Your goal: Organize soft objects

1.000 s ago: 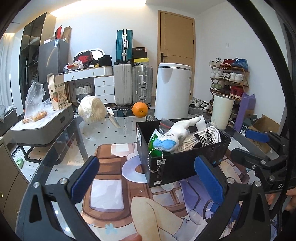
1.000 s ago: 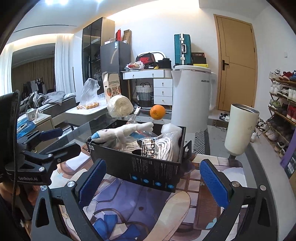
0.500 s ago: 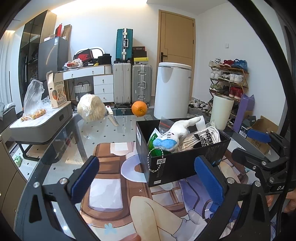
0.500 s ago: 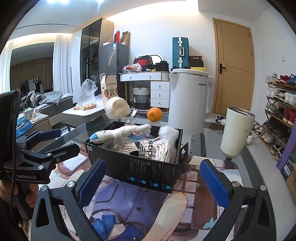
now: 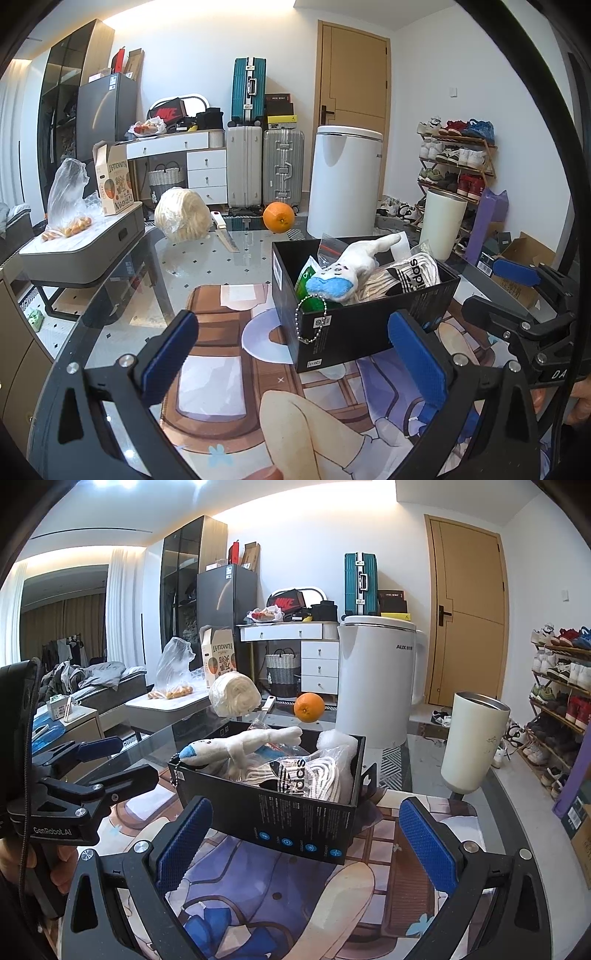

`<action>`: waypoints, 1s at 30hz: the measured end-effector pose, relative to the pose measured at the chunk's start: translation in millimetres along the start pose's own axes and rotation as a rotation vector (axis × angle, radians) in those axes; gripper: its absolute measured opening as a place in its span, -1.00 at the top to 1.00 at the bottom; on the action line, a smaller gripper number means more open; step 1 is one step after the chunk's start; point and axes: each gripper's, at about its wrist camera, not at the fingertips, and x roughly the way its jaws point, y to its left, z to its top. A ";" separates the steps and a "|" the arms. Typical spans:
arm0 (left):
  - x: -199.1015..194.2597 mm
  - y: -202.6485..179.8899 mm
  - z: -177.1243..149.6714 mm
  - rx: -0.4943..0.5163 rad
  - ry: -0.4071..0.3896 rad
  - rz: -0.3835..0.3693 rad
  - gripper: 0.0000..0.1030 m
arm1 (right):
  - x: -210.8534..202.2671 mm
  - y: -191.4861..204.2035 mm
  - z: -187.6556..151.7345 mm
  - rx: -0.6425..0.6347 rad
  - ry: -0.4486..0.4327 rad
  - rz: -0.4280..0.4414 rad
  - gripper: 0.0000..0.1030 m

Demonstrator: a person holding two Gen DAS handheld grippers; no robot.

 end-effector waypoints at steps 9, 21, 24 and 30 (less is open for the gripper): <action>-0.2 0.5 -0.4 -0.007 -0.002 -0.004 -1.00 | -1.4 1.0 -0.7 0.001 -0.004 0.000 -0.99; -0.9 0.7 -0.8 -0.009 -0.006 -0.004 -1.00 | -1.4 1.5 -0.9 0.002 -0.005 0.001 -0.99; -1.0 0.6 -0.8 -0.008 -0.007 -0.003 -1.00 | -1.3 1.0 -0.9 0.002 -0.005 0.001 -0.99; -2.0 1.0 -0.6 -0.007 -0.008 -0.005 -1.00 | -1.0 1.9 -0.6 0.002 -0.004 0.002 -0.99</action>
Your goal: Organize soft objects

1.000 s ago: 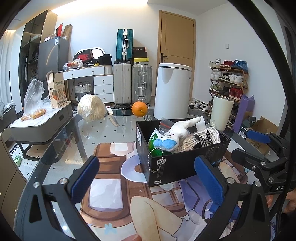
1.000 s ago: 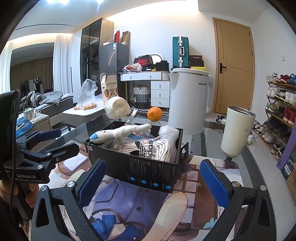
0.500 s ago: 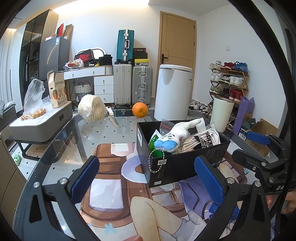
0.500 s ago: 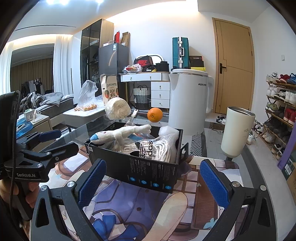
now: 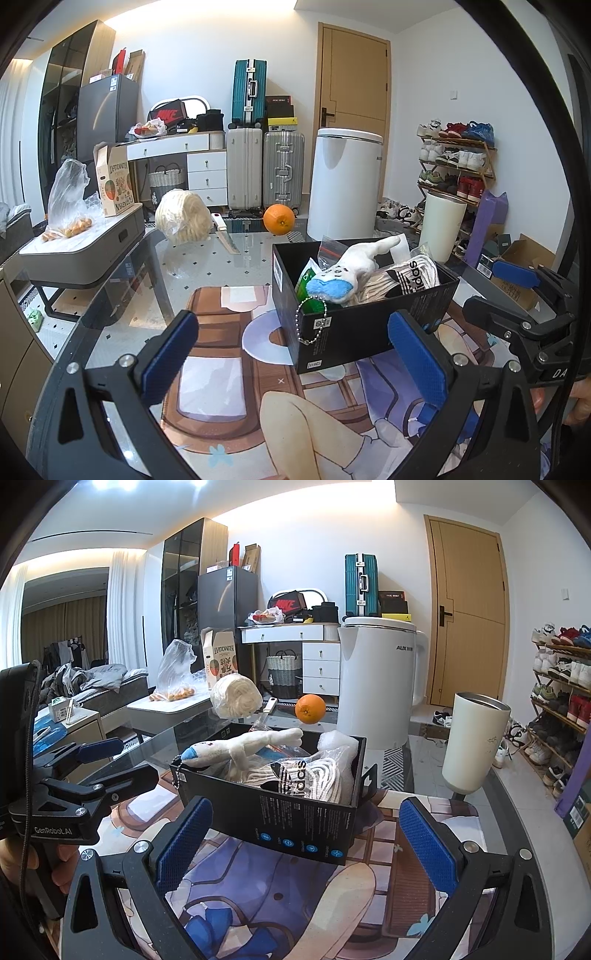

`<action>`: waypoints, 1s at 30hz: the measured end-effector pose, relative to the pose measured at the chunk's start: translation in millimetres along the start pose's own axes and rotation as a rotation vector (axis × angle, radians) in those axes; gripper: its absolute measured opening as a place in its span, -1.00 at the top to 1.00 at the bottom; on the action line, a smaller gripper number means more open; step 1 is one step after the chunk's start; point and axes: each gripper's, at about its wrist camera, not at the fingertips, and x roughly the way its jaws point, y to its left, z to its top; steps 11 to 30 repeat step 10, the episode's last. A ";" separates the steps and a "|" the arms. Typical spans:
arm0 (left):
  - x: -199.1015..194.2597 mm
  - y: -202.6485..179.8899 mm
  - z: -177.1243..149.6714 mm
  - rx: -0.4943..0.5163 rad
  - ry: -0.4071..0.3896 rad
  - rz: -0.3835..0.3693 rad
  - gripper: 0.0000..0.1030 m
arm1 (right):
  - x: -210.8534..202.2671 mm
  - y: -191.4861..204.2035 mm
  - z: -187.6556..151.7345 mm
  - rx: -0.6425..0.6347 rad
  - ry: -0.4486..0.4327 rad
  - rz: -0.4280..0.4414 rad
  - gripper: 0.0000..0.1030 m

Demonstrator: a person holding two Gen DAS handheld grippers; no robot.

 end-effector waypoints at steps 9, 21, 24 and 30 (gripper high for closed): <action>-2.3 -0.4 1.0 0.011 -0.006 0.012 -1.00 | 0.1 -0.1 -0.1 -0.001 -0.001 0.001 -0.99; -2.4 -0.7 0.9 0.012 -0.006 0.014 -1.00 | 0.1 -0.1 -0.2 0.000 -0.001 0.000 -0.99; -2.4 -0.7 0.9 0.012 -0.006 0.014 -1.00 | 0.1 -0.1 -0.2 0.000 -0.001 0.000 -0.99; -2.4 -0.7 0.9 0.012 -0.006 0.014 -1.00 | 0.1 -0.1 -0.2 0.000 -0.001 0.000 -0.99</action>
